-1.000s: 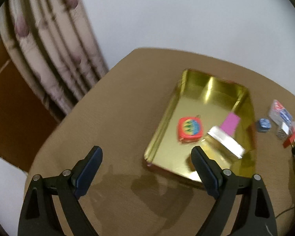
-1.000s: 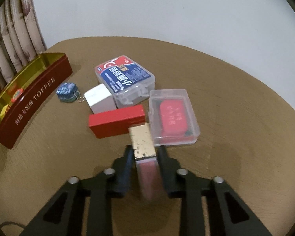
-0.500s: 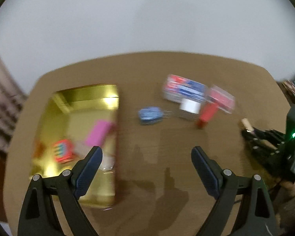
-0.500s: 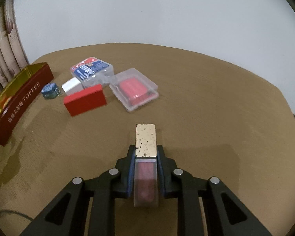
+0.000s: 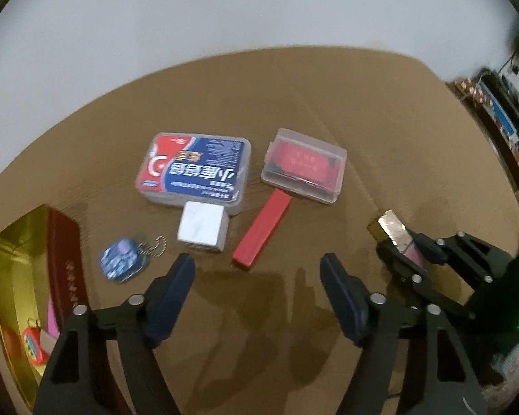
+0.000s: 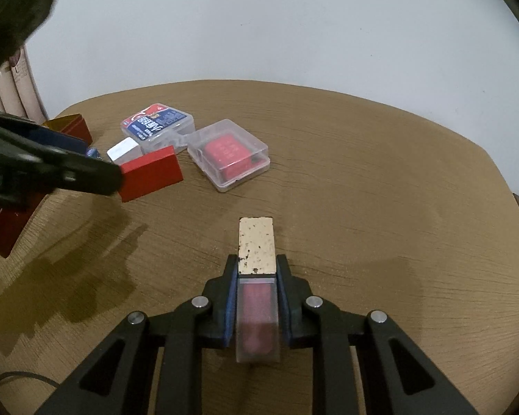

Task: Organize rigid objects
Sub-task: 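Grasp the gold-topped pink stick with the right tool while the left tool grasps the red block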

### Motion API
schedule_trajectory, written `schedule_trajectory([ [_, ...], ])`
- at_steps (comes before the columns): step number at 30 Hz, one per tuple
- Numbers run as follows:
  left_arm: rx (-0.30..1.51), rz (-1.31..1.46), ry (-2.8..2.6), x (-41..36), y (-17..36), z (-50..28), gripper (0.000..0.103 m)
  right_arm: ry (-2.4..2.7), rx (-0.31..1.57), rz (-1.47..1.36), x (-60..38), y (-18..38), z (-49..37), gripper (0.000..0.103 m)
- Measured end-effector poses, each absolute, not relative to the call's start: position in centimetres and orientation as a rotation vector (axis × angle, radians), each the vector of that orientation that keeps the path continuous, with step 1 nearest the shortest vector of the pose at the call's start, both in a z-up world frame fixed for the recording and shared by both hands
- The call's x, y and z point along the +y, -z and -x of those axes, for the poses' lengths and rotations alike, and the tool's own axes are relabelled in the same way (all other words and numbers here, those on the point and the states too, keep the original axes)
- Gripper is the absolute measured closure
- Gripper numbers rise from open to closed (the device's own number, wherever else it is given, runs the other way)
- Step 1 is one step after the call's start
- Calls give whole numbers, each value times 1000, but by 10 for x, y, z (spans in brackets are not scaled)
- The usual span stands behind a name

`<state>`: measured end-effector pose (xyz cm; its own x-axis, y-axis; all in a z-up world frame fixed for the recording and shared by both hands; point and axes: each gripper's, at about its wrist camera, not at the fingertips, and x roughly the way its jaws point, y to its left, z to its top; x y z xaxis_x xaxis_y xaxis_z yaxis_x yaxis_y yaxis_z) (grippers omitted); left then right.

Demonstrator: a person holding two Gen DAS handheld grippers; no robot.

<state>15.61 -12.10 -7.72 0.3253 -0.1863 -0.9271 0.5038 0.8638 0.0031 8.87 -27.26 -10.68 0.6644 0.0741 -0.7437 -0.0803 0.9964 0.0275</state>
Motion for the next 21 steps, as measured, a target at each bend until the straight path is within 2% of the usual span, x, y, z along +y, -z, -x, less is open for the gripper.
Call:
schedule_trajectory([
  [2,1188,-306,449,-125,83,-167,45,-89,839,5,-275,105,-88,82],
  [7,1191,-318,452,-135,88,-178,46,-97,840,-11,-277,105,-89,82],
  [9,1188,-333,456,-141,88,-179,53,-98,840,-13,-280,104,-88,82],
  [17,1219,-332,475,-150,104,-172,54,-103,840,-26,-284,104,-89,82],
  [19,1240,-322,454,-148,109,-174,61,-103,840,-24,-284,103,-89,82],
  [21,1259,-297,441,-145,114,-182,75,-103,840,-23,-284,103,-89,82],
])
